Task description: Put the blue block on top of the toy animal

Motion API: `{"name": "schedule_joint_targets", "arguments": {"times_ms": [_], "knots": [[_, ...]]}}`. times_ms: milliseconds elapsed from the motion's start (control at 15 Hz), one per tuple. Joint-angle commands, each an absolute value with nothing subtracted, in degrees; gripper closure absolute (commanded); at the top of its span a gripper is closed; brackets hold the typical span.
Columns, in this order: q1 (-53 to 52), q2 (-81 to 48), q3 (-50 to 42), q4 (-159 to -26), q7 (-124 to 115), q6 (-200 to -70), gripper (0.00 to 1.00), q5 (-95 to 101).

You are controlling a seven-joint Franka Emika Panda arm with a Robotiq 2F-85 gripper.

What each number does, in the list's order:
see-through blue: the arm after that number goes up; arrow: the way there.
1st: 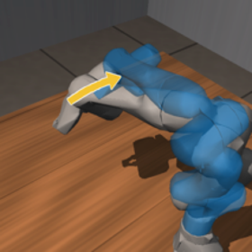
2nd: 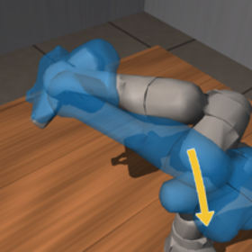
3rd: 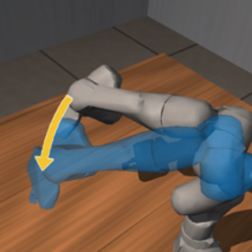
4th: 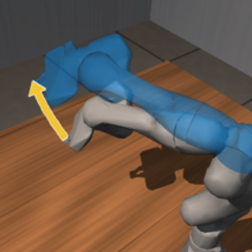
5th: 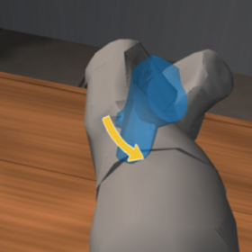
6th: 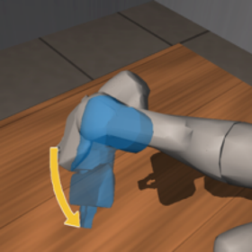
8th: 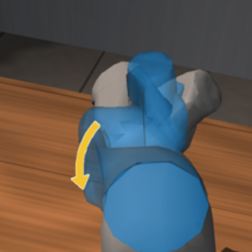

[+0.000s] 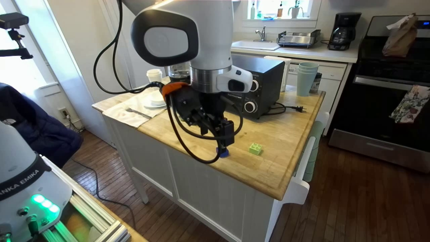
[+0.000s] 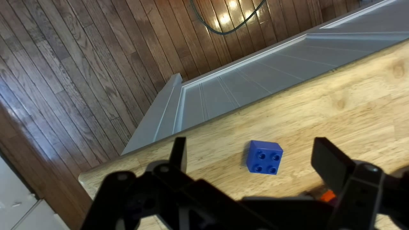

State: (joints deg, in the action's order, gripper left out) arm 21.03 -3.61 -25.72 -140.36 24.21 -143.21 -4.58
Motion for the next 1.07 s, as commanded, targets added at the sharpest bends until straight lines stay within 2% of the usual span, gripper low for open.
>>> {"name": "schedule_joint_targets", "arguments": {"times_ms": [0, 600, 1000], "knots": [[22.37, -4.79, -24.26, -139.65, 23.44, -143.47, 0.0, -5.8], [23.6, -11.22, -20.95, -134.32, 22.18, -143.65, 0.0, -18.61], [24.65, -15.82, -19.67, -131.19, 18.38, -143.4, 0.0, -18.06]]}}
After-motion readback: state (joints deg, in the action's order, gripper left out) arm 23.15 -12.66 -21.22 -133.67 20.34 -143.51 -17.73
